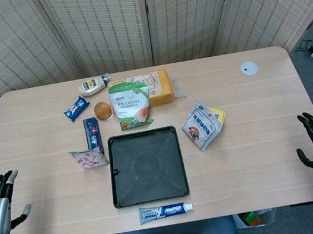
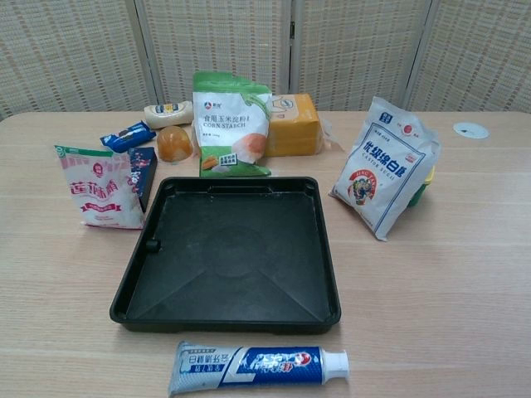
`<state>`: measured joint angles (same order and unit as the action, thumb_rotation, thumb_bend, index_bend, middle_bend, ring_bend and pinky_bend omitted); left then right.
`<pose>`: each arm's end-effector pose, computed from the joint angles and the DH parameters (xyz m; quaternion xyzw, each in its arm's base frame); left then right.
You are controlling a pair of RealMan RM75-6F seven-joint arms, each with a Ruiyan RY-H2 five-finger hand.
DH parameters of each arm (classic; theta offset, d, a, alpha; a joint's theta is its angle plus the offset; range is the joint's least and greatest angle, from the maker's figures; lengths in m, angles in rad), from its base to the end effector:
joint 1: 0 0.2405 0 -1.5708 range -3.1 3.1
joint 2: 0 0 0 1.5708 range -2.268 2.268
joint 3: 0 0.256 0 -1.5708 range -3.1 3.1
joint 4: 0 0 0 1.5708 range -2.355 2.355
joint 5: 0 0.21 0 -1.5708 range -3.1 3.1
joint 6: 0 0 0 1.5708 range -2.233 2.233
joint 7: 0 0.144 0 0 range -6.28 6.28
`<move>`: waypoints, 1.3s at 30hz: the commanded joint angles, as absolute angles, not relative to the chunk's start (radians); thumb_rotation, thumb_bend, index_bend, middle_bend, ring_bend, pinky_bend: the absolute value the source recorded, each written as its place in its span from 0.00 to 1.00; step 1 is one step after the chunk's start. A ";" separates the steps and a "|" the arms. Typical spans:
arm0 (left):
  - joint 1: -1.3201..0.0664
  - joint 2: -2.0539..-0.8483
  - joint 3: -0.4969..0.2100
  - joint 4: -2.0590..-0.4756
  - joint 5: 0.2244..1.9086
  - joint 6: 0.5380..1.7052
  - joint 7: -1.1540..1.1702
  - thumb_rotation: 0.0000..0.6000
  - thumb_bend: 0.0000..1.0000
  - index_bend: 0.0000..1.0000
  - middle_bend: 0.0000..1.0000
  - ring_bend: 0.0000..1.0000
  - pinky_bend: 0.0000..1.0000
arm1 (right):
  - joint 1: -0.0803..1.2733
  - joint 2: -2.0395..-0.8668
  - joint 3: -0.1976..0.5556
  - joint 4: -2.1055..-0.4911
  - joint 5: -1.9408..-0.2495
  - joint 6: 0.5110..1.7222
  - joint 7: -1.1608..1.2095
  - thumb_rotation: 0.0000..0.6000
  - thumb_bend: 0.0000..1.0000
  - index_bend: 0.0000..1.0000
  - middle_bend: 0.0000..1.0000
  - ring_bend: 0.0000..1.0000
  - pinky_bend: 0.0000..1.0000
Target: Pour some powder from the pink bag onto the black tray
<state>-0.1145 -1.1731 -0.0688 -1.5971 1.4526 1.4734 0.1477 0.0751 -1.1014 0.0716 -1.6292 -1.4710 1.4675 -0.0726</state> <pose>-0.3089 0.1940 0.1466 -0.6044 -0.3567 -0.3596 0.6149 -0.3136 -0.1823 0.1655 0.5964 -0.3743 0.3624 0.6107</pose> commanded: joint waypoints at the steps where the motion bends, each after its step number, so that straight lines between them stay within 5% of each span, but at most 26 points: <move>1: -0.118 -1.179 -0.067 -1.592 1.452 1.468 0.150 1.00 0.31 0.10 0.11 0.10 0.06 | 0.078 -1.102 0.069 -1.629 -1.467 1.458 -0.067 0.90 0.42 0.00 0.08 0.12 0.13; 15: -0.171 -1.197 -0.090 -1.575 1.477 1.424 0.050 1.00 0.31 0.10 0.11 0.12 0.09 | 0.048 -1.078 0.073 -1.634 -1.479 1.518 -0.042 0.90 0.42 0.00 0.08 0.12 0.13; 39: -0.443 -1.394 -0.131 -1.196 1.451 1.065 -0.385 1.00 0.33 0.00 0.07 0.13 0.18 | 0.012 -1.063 0.064 -1.631 -1.520 1.577 -0.013 0.90 0.42 0.00 0.08 0.13 0.13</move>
<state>-0.4127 -1.3634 -0.1360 -1.2400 1.4515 1.1031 -0.3470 0.0123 -1.0628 0.0644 -1.6306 -1.5199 1.5767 -0.0134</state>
